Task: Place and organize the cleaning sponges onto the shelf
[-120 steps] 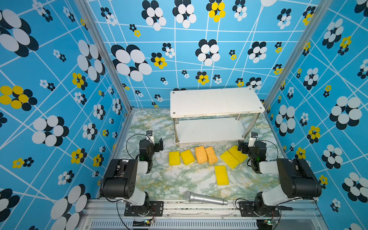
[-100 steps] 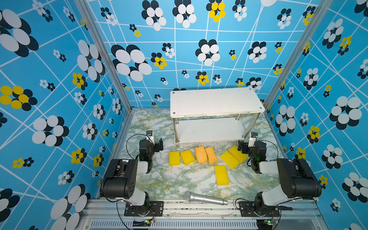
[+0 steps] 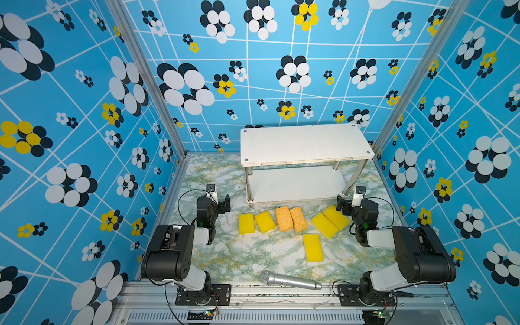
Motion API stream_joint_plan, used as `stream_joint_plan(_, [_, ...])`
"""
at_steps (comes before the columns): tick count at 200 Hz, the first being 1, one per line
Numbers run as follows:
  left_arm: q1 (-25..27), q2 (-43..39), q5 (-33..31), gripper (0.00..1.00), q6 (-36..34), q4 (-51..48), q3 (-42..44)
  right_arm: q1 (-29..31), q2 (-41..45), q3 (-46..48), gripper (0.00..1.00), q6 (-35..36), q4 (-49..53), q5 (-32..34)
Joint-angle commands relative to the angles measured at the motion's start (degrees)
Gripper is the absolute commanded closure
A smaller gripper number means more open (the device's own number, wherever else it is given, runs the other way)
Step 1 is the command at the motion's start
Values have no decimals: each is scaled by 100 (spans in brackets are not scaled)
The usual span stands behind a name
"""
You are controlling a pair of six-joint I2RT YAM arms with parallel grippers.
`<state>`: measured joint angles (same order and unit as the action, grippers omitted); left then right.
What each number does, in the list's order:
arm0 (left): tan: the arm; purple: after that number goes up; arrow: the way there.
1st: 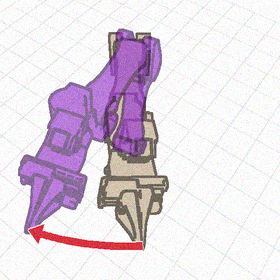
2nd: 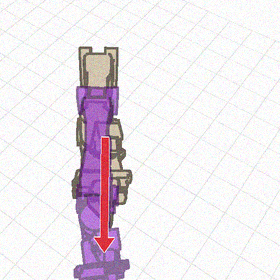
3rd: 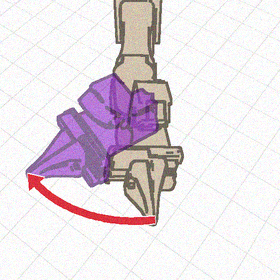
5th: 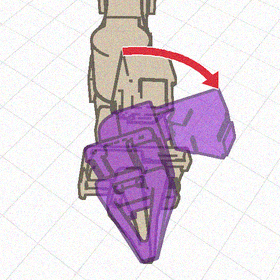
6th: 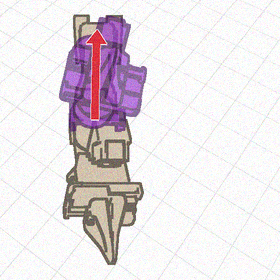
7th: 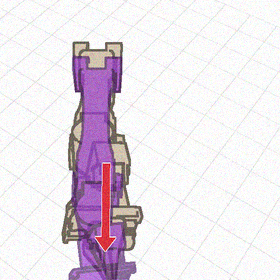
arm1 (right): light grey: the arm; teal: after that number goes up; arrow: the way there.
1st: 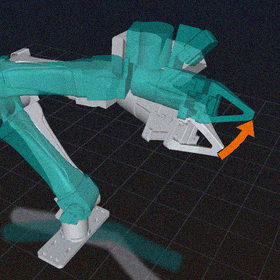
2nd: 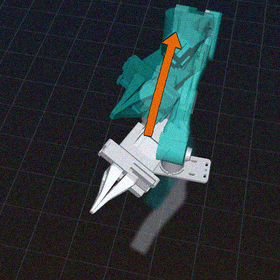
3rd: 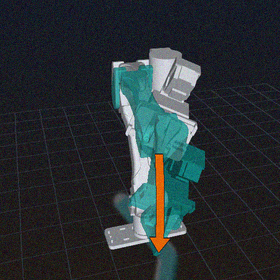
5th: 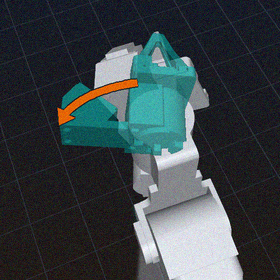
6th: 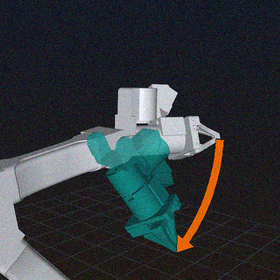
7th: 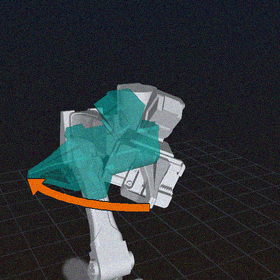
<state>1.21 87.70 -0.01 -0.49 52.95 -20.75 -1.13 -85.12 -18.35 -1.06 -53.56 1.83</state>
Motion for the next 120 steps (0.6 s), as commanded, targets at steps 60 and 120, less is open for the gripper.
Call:
stream_joint_plan(60, [17, -647, -28, 1, 49, -397, 27, 51, 2567, -299, 2, -364, 3081, -217])
stream_joint_plan(120, [181, -2105, -337, 1, 517, -2544, -396, 86, 4273, -620, 1, -1354, 5170, -1143])
